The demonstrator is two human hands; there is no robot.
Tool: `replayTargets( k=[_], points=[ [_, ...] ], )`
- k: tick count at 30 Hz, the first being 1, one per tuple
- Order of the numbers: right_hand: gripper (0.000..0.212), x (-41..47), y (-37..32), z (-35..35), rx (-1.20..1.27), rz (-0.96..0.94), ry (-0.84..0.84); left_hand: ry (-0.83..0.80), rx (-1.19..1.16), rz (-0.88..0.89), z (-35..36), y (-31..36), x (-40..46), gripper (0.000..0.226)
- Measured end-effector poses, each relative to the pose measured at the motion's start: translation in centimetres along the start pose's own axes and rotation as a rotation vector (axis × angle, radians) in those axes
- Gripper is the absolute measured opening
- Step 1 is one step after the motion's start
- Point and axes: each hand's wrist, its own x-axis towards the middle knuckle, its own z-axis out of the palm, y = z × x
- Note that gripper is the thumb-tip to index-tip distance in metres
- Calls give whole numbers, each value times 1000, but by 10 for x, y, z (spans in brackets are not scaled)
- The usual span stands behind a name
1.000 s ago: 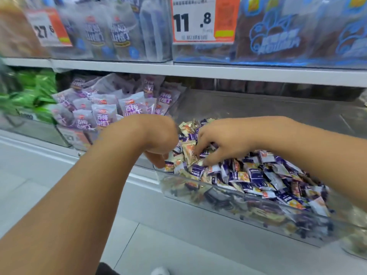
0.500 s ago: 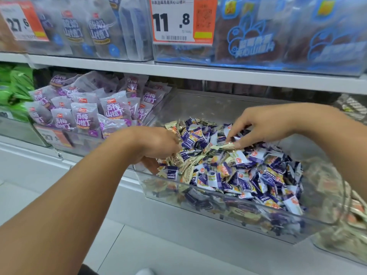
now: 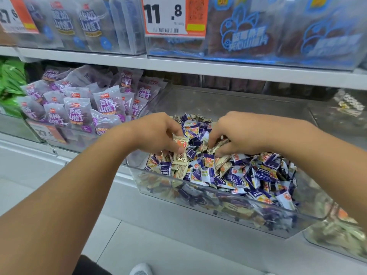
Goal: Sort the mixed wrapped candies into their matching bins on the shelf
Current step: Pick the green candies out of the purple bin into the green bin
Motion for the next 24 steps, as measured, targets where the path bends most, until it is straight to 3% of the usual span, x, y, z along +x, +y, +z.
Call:
replayTargets(
  k=[2,4,7,10,13,15,18,20,24],
  points=[
    [20,-1,4,1,-38,11,33,52,14,39,0,2,-1,18],
    [29,-3,8,2,-57,6,140,134,-11,54,1,4,0,22],
    [19,-12,14,-2,134,-10,318,234,-108,72,1,6,4,20],
    [22,-18,5,-6,381,6,372,196,-111,59,5,7,8,7],
    [26,-19,-13,-3,475,21,343,104,-99,-1,6,13,8,17],
    [32,-20,-23,-1,308,7,250,53,64,-28,4,16,5,14],
    [47,-18,-21,8,-49,42,176,-53,324,-119,3,21,-1,47],
    [46,-18,-14,12,-75,77,164,-125,386,-175,7,19,-1,59],
    [38,-20,-2,11,-109,111,154,-144,376,-174,14,14,6,59]
  ],
)
